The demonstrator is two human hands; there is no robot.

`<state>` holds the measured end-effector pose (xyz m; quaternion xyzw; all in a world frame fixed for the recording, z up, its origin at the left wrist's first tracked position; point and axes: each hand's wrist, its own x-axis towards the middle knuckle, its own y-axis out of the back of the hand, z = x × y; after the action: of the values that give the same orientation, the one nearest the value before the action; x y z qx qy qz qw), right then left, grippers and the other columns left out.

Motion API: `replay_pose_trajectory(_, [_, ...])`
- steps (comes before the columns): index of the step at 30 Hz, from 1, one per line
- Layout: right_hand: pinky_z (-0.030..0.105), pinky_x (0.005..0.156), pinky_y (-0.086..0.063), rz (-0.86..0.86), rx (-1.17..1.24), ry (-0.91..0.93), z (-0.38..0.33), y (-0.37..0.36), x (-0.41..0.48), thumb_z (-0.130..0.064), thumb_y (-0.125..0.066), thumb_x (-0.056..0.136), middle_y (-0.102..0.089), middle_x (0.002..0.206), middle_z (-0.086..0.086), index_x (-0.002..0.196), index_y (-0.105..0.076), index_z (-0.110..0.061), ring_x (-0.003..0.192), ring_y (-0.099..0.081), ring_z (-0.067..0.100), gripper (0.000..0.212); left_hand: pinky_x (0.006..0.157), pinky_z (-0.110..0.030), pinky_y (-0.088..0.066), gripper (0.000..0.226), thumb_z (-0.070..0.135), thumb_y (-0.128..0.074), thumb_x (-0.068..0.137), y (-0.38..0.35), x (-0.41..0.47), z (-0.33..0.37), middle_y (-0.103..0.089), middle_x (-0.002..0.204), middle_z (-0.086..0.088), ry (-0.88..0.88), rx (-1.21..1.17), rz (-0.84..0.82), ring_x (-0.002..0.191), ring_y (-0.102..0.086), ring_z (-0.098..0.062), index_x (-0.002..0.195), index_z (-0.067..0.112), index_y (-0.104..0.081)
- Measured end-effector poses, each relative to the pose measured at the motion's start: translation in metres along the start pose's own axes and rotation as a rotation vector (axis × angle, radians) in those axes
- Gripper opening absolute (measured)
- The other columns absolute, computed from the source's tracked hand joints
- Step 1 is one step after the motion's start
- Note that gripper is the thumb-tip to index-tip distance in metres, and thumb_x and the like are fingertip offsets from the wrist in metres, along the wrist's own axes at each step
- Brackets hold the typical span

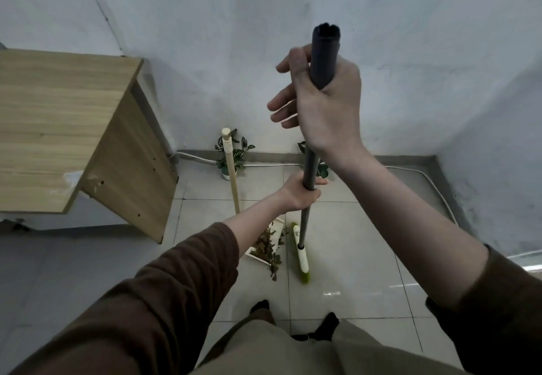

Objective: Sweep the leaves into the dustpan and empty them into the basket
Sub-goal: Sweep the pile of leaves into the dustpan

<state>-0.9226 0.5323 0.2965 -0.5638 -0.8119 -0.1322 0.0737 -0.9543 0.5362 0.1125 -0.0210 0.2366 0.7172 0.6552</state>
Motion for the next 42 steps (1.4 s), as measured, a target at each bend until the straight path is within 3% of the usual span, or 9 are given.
replay_pose_trajectory(2, [0.027, 0.043, -0.048, -0.015, 0.022, -0.015, 0.004, -0.002, -0.003, -0.024, -0.053, 0.099, -0.067, 0.054, 0.013, 0.077, -0.06, -0.019, 0.047, -0.066, 0.031, 0.023, 0.073, -0.024, -0.044, 0.027, -0.004, -0.05, 0.084, 0.002, -0.002, -0.007, -0.058, 0.125, -0.02, 0.0, -0.003, 0.0, 0.114, -0.054, -0.028, 0.108, -0.014, -0.057])
replay_pose_trajectory(5, [0.029, 0.04, -0.05, -0.065, 0.074, -0.02, 0.002, -0.006, -0.004, -0.024, -0.053, 0.099, -0.067, 0.054, 0.013, 0.078, -0.06, -0.019, 0.047, -0.067, 0.031, 0.022, 0.098, -0.017, -0.038, 0.037, -0.004, -0.05, 0.085, 0.014, -0.006, -0.019, -0.061, 0.129, -0.011, -0.037, -0.025, -0.022, 0.124, -0.052, -0.019, 0.12, 0.001, -0.062])
replay_pose_trajectory(7, [0.03, 0.04, -0.05, -0.11, 0.098, -0.018, -0.002, -0.012, -0.005, -0.024, -0.053, 0.098, -0.067, 0.054, 0.014, 0.079, -0.06, -0.018, 0.047, -0.067, 0.032, 0.021, 0.101, -0.018, -0.036, 0.037, -0.003, -0.051, 0.086, 0.024, -0.011, -0.025, -0.06, 0.129, -0.01, -0.043, -0.027, -0.015, 0.123, -0.052, -0.016, 0.121, 0.001, -0.062])
replay_pose_trajectory(16, [0.035, 0.042, -0.053, -0.161, 0.119, 0.068, -0.022, -0.019, -0.009, -0.027, -0.052, 0.1, -0.068, 0.056, 0.013, 0.084, -0.061, -0.011, 0.048, -0.068, 0.031, 0.024, 0.091, -0.015, -0.038, 0.041, -0.003, -0.05, 0.084, 0.043, -0.025, -0.025, -0.059, 0.131, -0.007, -0.082, -0.038, 0.076, 0.116, -0.055, -0.011, 0.124, 0.002, -0.059])
replay_pose_trajectory(22, [0.034, 0.041, -0.053, -0.104, 0.075, 0.109, -0.03, -0.009, -0.007, -0.029, -0.051, 0.1, -0.068, 0.056, 0.013, 0.084, -0.06, -0.011, 0.047, -0.068, 0.031, 0.026, 0.062, 0.012, -0.029, 0.037, 0.003, -0.053, 0.084, 0.036, -0.021, -0.006, -0.065, 0.116, 0.004, -0.14, 0.048, 0.109, 0.09, -0.047, 0.009, 0.119, 0.01, -0.065])
replay_pose_trajectory(28, [0.033, 0.042, -0.049, -0.052, 0.024, 0.04, -0.014, -0.006, -0.006, -0.027, -0.052, 0.1, -0.067, 0.054, 0.012, 0.08, -0.06, -0.012, 0.046, -0.066, 0.032, 0.025, 0.079, -0.013, -0.039, 0.034, 0.002, -0.051, 0.085, 0.013, -0.013, -0.004, -0.064, 0.115, -0.002, -0.05, -0.025, 0.031, 0.099, -0.051, -0.007, 0.116, 0.008, -0.063])
replay_pose_trajectory(32, [0.035, 0.044, -0.051, -0.07, 0.008, -0.012, 0.0, -0.007, -0.009, -0.027, -0.052, 0.1, -0.067, 0.055, 0.011, 0.08, -0.059, -0.015, 0.047, -0.067, 0.032, 0.024, 0.078, -0.009, -0.039, 0.036, -0.002, -0.051, 0.084, 0.005, -0.015, -0.015, -0.061, 0.11, 0.0, -0.041, -0.024, 0.014, 0.101, -0.053, -0.01, 0.117, 0.007, -0.064])
replay_pose_trajectory(37, [0.029, 0.039, -0.049, -0.116, 0.082, -0.02, -0.002, -0.012, -0.01, -0.027, -0.053, 0.099, -0.067, 0.054, 0.012, 0.079, -0.059, -0.017, 0.046, -0.067, 0.031, 0.023, 0.1, -0.018, -0.037, 0.038, -0.001, -0.053, 0.085, 0.018, -0.02, -0.028, -0.061, 0.127, -0.006, -0.077, 0.004, 0.001, 0.118, -0.053, -0.014, 0.121, 0.003, -0.061])
replay_pose_trajectory(42, [0.03, 0.041, -0.049, -0.188, 0.12, 0.004, -0.006, -0.024, -0.013, -0.029, -0.053, 0.098, -0.068, 0.053, 0.01, 0.079, -0.059, -0.018, 0.046, -0.067, 0.031, 0.022, 0.091, -0.011, -0.036, 0.037, 0.001, -0.054, 0.084, 0.034, -0.025, -0.04, -0.057, 0.112, 0.005, -0.071, 0.014, 0.07, 0.104, -0.049, -0.006, 0.12, 0.005, -0.062])
